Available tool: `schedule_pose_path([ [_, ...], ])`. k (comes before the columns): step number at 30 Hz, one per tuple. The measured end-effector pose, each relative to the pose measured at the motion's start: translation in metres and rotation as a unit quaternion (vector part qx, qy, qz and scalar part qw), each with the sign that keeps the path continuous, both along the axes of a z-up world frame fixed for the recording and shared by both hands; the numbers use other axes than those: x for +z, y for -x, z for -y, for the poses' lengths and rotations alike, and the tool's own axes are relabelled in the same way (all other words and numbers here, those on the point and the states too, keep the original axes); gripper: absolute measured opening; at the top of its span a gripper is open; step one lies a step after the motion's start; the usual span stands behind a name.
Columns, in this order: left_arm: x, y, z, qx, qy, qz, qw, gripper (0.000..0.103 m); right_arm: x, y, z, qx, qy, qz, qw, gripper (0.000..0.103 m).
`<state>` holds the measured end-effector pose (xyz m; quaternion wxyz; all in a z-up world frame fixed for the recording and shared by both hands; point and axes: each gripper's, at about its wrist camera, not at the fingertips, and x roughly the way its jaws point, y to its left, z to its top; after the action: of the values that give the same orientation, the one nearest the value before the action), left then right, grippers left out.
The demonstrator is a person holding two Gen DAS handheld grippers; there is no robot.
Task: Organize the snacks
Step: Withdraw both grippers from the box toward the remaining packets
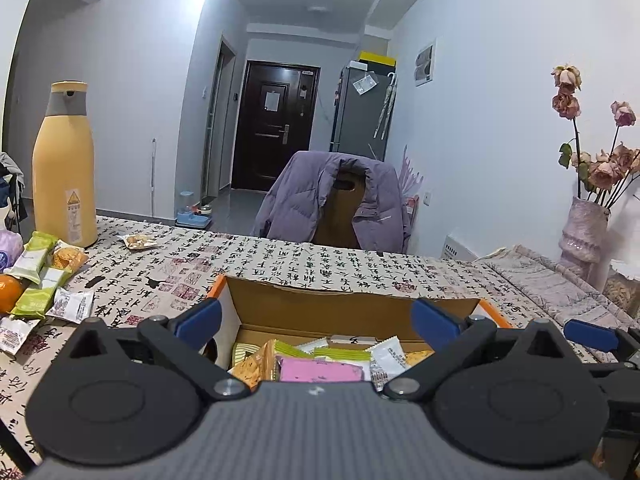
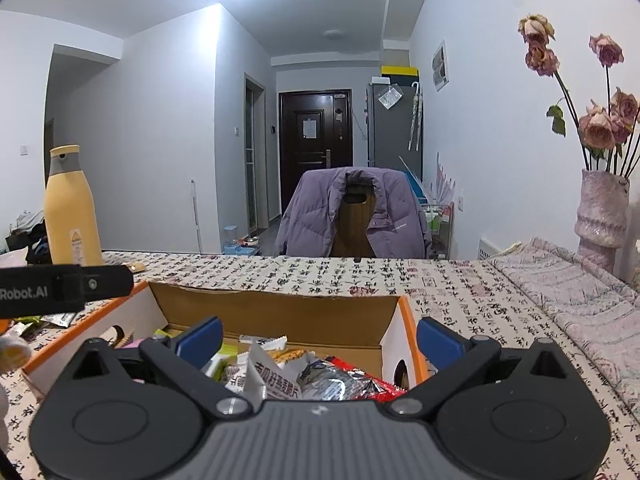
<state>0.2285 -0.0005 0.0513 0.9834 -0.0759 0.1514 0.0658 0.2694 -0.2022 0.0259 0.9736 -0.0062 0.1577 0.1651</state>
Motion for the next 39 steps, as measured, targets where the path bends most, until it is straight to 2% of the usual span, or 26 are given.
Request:
schedule_pose_path([
  [9, 0.003, 0.021, -0.001, 0.000, 0.001, -0.004, 1.0000, 0.103, 0.011, 0.025, 0.005, 0.002, 0.009, 0.006, 1.000, 0.103],
  [17, 0.001, 0.049, -0.006, -0.001, -0.002, -0.010, 1.0000, 0.103, 0.010, 0.049, 0.014, 0.003, 0.019, -0.005, 1.000, 0.103],
  [28, -0.023, 0.089, -0.014, -0.007, -0.003, -0.051, 0.9987, 0.103, -0.012, 0.086, 0.026, 0.005, 0.033, -0.041, 0.999, 0.103],
  [39, -0.050, 0.126, -0.014, -0.029, 0.004, -0.090, 0.9955, 0.103, -0.043, 0.122, 0.037, 0.001, 0.044, -0.101, 0.994, 0.103],
])
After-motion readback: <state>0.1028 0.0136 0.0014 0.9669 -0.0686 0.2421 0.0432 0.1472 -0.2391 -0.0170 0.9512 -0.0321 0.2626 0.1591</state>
